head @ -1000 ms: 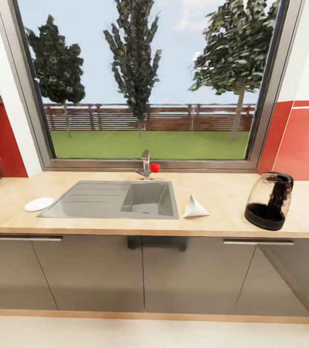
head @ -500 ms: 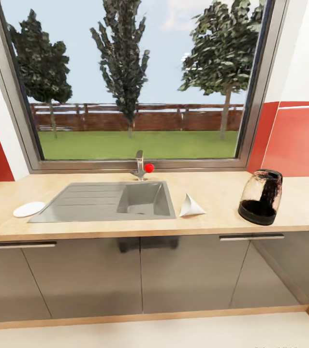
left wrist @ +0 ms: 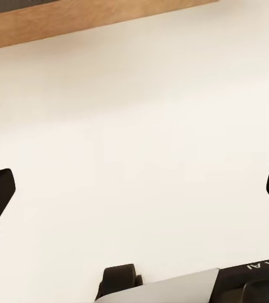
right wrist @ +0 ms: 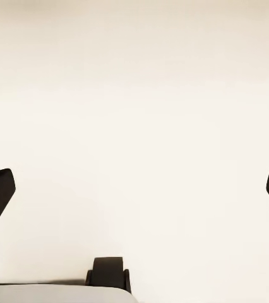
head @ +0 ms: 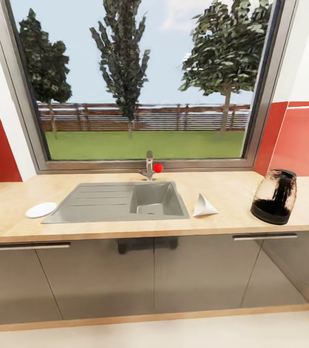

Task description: Set up a coffee station on the kitchen countertop: keep the coffee maker on the countertop, move the bottle of coffee from the kitchen shelf to the counter next to the coffee maker, place a paper coffee filter on top of the coffee maker, put the saucer next to the coffee maker with the coffee cup on the saucer, and place the electric kettle next to the coffee maker.

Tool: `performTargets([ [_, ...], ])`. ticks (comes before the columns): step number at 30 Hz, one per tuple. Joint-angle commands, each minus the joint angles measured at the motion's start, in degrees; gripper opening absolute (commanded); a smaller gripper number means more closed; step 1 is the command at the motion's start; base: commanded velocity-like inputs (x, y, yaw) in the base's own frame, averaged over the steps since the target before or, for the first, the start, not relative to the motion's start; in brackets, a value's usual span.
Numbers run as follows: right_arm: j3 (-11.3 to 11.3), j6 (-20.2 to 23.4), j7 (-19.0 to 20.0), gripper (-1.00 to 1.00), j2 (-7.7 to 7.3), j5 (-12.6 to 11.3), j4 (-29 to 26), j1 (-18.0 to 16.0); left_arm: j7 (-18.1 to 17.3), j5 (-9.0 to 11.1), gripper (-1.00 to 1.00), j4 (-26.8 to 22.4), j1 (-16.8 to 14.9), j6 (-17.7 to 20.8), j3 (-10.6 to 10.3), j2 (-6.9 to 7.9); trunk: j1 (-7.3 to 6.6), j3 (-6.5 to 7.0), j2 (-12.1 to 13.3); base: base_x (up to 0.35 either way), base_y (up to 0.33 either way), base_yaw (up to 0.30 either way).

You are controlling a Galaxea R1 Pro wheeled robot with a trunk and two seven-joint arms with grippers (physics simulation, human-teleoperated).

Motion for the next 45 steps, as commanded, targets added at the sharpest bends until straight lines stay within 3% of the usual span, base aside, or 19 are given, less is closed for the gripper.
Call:
performTargets([
  [1, 0.04, -0.18, 0.01, 1.0, -0.01, 0.01, 0.05, -0.03, 0.0, -0.48, 1.0, -0.09, 0.02, -0.07, 0.08, -0.01, 0.0, -0.05, -0.03, 0.0, 0.021, -0.193],
  [12, 0.04, -0.24, -0.06, 1.0, -0.01, 0.01, 0.05, -0.03, 0.0, -0.48, 1.0, -0.09, 0.02, -0.07, 0.08, -0.01, 0.0, -0.05, -0.03, 0.0, 0.037, -0.19],
  [21, 0.04, -0.2, -0.05, 1.0, -0.01, 0.01, 0.05, -0.03, 0.0, -0.48, 1.0, -0.09, 0.02, -0.07, 0.08, -0.01, 0.0, -0.05, -0.03, 0.0, 0.222, -0.101],
  [45, 0.04, -0.23, -0.08, 1.0, -0.01, 0.01, 0.05, -0.03, 0.0, -0.48, 1.0, -0.09, 0.02, -0.07, 0.08, -0.01, 0.0, -0.05, -0.03, -0.054, 0.086, -0.233],
])
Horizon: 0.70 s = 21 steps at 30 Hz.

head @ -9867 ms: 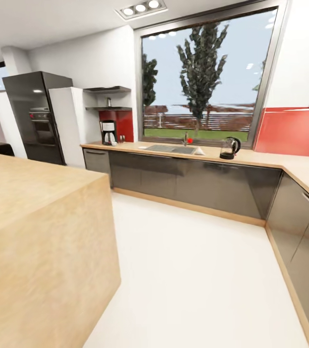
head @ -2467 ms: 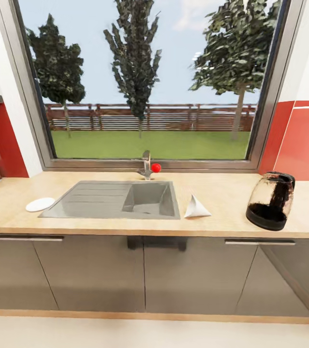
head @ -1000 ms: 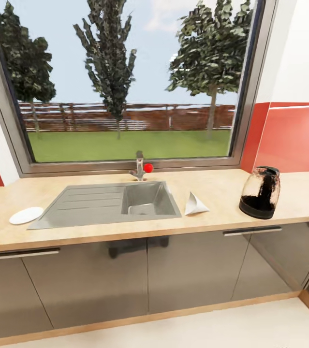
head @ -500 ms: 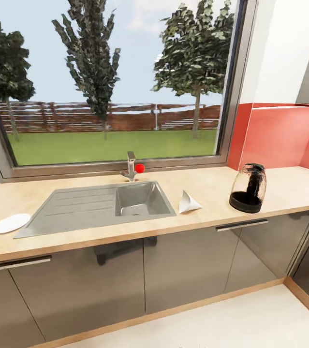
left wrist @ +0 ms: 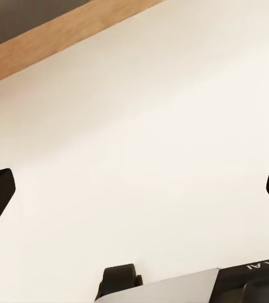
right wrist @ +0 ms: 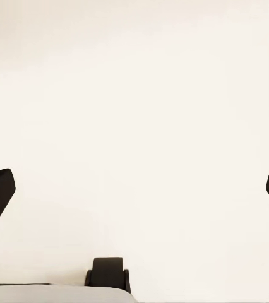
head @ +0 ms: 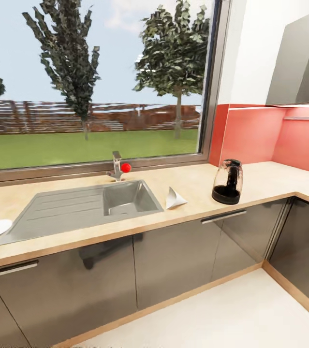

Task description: Set up a coffee station on the kitchen countertop: keep the coffee maker on the countertop, move the bottle of coffee from the kitchen shelf to the counter next to the coffee maker, place a paper coffee filter on top of the coffee maker, put the saucer next to the coffee maker with the coffee cup on the saucer, and place the electric kettle next to the coffee maker.

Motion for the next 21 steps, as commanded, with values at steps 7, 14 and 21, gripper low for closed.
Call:
performTargets([
  [7, 0.04, -0.2, 0.0, 1.0, -0.01, 0.01, 0.04, 0.0, 0.0, -0.45, 1.0, -0.08, 0.02, -0.08, 0.06, 0.0, -0.02, -0.05, -0.03, -0.222, 0.212, -0.037],
  [14, 0.04, -0.19, 0.01, 1.0, -0.01, 0.01, 0.04, -0.03, 0.0, -0.45, 1.0, -0.08, 0.02, -0.08, 0.06, 0.0, -0.02, -0.05, -0.03, -0.224, 0.211, -0.151],
  [21, 0.04, -0.19, 0.01, 1.0, -0.01, 0.01, 0.04, -0.03, 0.0, -0.45, 1.0, -0.08, 0.02, -0.08, 0.06, 0.0, -0.02, -0.05, -0.03, -0.051, 0.047, -0.242],
])
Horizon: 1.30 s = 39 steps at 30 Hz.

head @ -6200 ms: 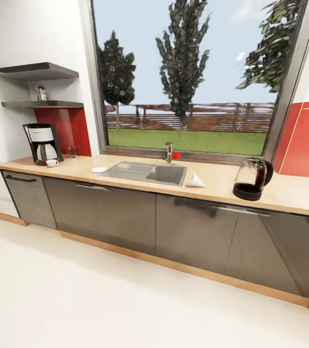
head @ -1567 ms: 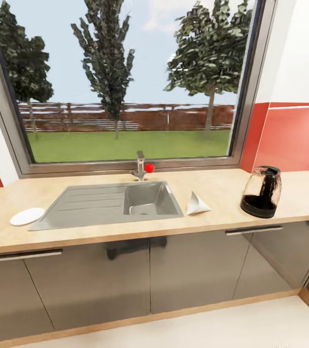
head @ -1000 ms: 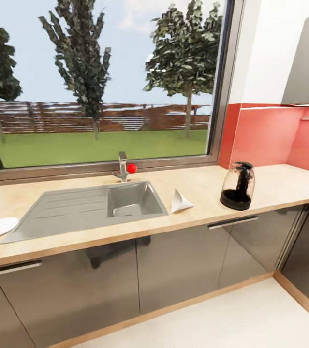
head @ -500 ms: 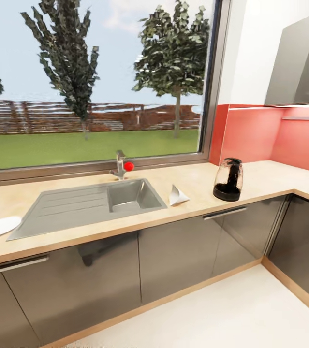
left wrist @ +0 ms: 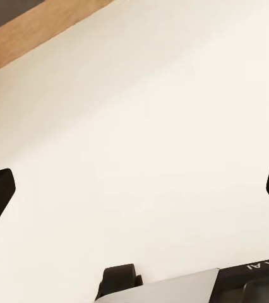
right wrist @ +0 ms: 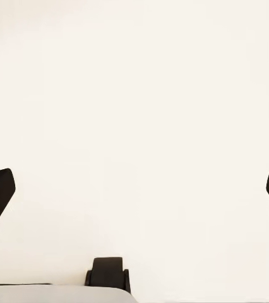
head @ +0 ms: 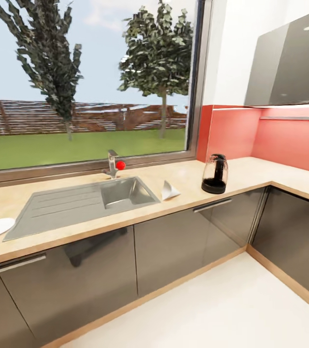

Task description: Set up a coffee station on the kitchen countertop: keep the coffee maker on the countertop, move the bottle of coffee from the kitchen shelf to the counter next to the coffee maker, place a paper coffee filter on top of the coffee maker, put the saucer next to the coffee maker with the coffee cup on the saucer, and place the electric kettle next to the coffee maker.

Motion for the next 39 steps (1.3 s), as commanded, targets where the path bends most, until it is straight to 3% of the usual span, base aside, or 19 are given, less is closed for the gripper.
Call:
performTargets([
  [1, 0.04, -0.2, 0.0, 1.0, -0.01, 0.01, 0.06, -0.03, 0.0, -0.48, 1.0, -0.11, 0.03, -0.07, 0.1, -0.01, 0.0, -0.05, -0.03, -0.016, 0.026, -0.25],
  [25, 0.04, -0.08, 0.0, 1.0, 0.03, 0.01, 0.06, -0.04, 0.0, -0.48, 1.0, -0.11, 0.03, -0.07, 0.1, 0.05, 0.0, -0.05, -0.03, 0.06, 0.231, -0.061],
  [39, 0.04, -0.1, 0.07, 1.0, 0.03, 0.01, 0.06, -0.04, -0.01, -0.48, 1.0, -0.11, 0.03, -0.07, 0.1, 0.0, 0.0, -0.05, -0.03, 0.011, 0.03, -0.25],
])
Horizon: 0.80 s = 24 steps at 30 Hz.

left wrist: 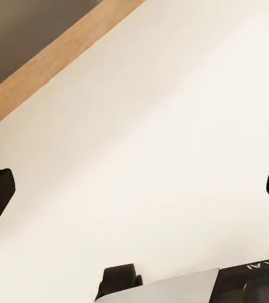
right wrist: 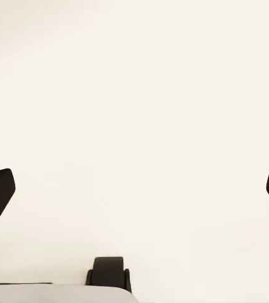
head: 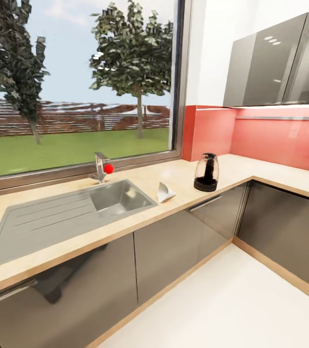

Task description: Set up a coffee station on the kitchen countertop: keep the coffee maker on the countertop, move the bottle of coffee from the kitchen shelf to the counter next to the coffee maker, place a paper coffee filter on top of the coffee maker, put the saucer next to the coffee maker with the coffee cup on the saucer, and place the electric kettle next to the coffee maker.

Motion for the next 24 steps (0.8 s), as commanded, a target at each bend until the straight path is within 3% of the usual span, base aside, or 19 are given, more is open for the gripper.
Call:
performTargets([
  [1, 0.04, -0.17, 0.01, 1.0, -0.02, 0.01, 0.03, -0.04, 0.0, -0.48, 1.0, -0.11, 0.04, -0.06, 0.07, -0.01, 0.0, -0.05, -0.03, 0.0, 0.001, -0.286],
  [24, -0.09, -0.3, 0.05, 1.0, -0.17, -0.07, -0.09, -0.04, 0.01, -0.48, 1.0, -0.11, 0.04, -0.06, 0.01, -0.02, 0.0, -0.05, -0.03, 0.0, 0.0, -0.284],
])
